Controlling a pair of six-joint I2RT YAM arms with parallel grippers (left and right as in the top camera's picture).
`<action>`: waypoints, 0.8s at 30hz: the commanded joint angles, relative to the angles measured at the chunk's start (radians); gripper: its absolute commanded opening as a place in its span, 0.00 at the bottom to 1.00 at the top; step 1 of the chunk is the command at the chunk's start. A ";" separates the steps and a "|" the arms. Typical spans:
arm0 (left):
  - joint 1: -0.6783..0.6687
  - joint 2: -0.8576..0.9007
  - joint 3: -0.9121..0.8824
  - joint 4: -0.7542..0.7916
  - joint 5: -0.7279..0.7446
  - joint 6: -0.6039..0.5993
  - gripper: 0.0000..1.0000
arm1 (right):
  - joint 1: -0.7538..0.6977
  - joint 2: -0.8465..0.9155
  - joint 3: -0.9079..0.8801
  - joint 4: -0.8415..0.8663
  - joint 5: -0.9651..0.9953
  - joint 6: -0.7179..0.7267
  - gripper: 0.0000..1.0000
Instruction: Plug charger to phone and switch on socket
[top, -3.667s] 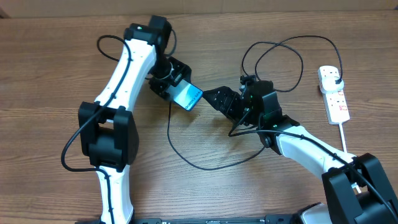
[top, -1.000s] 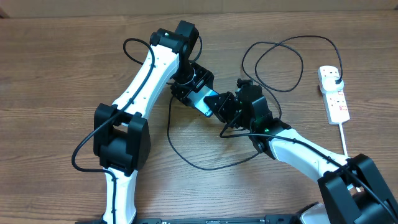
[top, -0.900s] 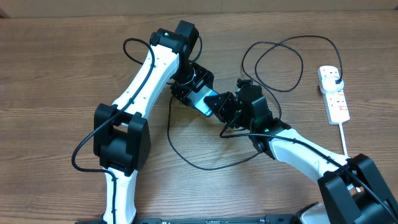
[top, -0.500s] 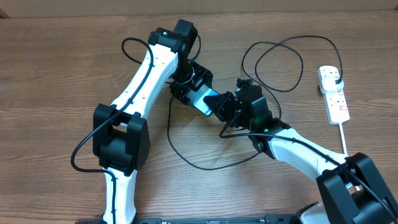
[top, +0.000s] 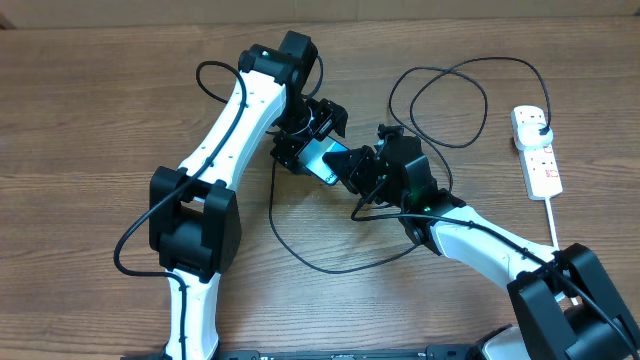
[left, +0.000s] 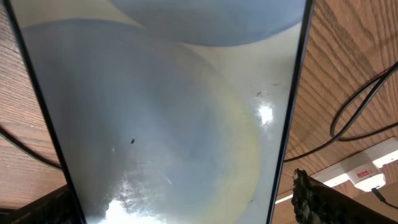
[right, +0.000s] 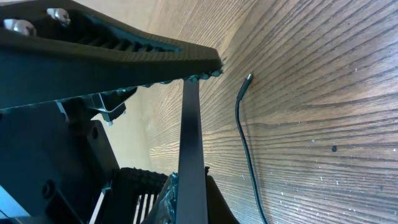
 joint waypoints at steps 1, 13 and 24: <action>0.007 -0.002 0.020 0.002 0.011 0.031 1.00 | -0.003 -0.016 0.020 0.022 -0.019 0.004 0.04; 0.199 -0.003 0.021 0.110 0.374 0.542 1.00 | -0.109 -0.019 0.021 0.092 -0.079 0.004 0.04; 0.241 -0.002 0.021 0.167 0.625 0.629 0.99 | -0.128 -0.019 0.043 0.151 0.032 0.135 0.04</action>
